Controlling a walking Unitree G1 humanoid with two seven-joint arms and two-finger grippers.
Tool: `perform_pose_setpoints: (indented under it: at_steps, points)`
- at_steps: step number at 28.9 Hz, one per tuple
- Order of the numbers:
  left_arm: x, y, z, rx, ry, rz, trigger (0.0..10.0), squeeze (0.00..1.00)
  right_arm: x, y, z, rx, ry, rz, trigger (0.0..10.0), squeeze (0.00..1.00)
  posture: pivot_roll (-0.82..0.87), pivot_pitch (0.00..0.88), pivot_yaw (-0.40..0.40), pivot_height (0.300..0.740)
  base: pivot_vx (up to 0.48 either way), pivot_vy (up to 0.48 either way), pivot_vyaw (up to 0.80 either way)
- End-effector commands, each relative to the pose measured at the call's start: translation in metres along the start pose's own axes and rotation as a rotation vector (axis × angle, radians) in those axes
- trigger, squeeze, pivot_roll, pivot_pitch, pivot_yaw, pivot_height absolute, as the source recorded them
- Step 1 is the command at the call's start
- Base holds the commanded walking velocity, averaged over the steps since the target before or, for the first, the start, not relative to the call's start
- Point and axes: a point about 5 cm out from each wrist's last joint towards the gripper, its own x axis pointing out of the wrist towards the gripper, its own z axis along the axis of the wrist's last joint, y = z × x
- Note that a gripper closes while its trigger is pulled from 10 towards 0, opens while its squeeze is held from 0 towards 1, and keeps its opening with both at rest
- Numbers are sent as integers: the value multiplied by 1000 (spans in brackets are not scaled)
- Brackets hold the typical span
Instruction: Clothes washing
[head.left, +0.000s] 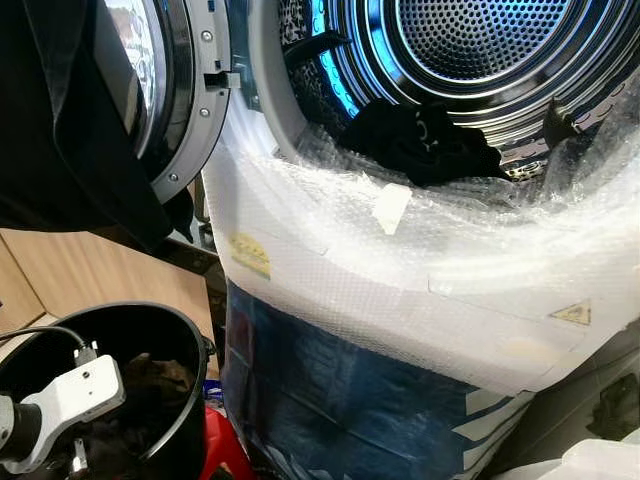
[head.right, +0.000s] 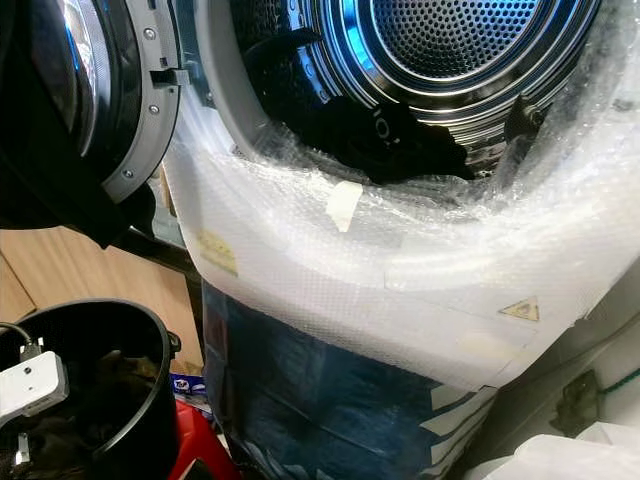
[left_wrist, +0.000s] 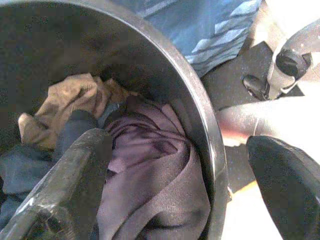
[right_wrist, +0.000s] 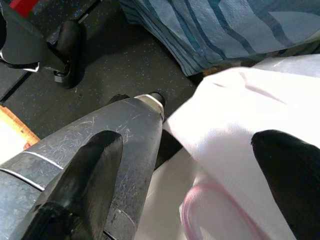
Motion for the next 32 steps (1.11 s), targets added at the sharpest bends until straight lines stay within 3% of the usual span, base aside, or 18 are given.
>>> perform_pose_setpoints:
  at_steps: [1, 11, 20, 24, 32]
  points:
    - [-9, 4, -4, -1, 46, 18, 10000, 0, 0, -1, -2, 5, 9, -4, 10000, 0, 69, 2, -69, 740, 0, 0, 0]
    - [-19, 13, -20, 9, 187, 87, 10000, 0, 0, 1, -1, 6, 4, -8, 10000, 0, 69, 8, -75, 740, 0, 0, 0]
    - [-11, 6, -30, 20, 253, 67, 10000, 0, 0, 1, -2, -1, 9, -14, 10000, 0, 60, 0, -66, 740, 0, 0, 0]
    - [-2, 5, -28, 20, 213, 82, 10000, 0, 1, 5, -7, -52, 35, -1, 10000, 0, 58, 0, -63, 740, 0, 0, 0]
    - [-8, 20, -20, 47, 199, 150, 10000, 0, 0, 0, -9, -96, 68, -27, 10000, 0, 51, 0, -63, 740, 0, 0, 0]
